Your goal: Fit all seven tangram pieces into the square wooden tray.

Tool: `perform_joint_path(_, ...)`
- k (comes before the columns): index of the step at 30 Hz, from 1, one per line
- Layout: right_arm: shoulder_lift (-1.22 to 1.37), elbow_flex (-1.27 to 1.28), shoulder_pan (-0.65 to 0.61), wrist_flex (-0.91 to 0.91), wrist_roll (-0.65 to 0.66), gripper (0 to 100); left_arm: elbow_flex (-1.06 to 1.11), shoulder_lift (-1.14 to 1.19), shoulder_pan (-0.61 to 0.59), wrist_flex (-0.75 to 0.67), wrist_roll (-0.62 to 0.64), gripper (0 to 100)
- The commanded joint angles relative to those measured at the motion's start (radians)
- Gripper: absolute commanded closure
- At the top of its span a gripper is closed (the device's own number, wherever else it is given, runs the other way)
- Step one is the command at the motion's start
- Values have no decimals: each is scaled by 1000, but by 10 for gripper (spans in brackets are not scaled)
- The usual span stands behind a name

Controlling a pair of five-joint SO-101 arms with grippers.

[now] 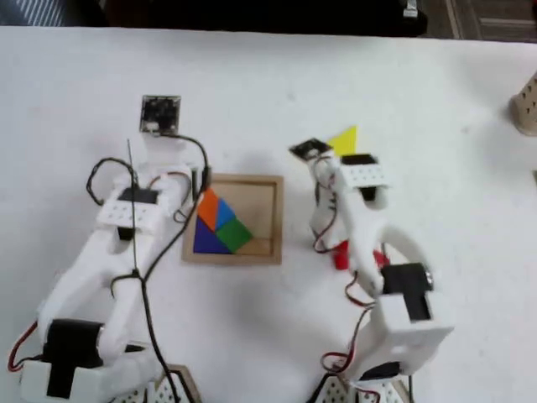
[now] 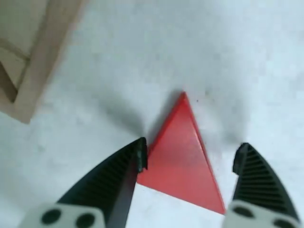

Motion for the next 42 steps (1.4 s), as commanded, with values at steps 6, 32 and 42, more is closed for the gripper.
perform_joint_path(6, -67, 140, 67, -44, 213, 706, -40, -5, -5, -31, -9, 776)
perform_joint_path(32, -211, 301, 87, -99, 405, 604, -35, -5, -5, -44, -9, 776)
perform_joint_path(42, -159, 242, 120, -97, 431, 604, -35, -5, -7, -43, -9, 777)
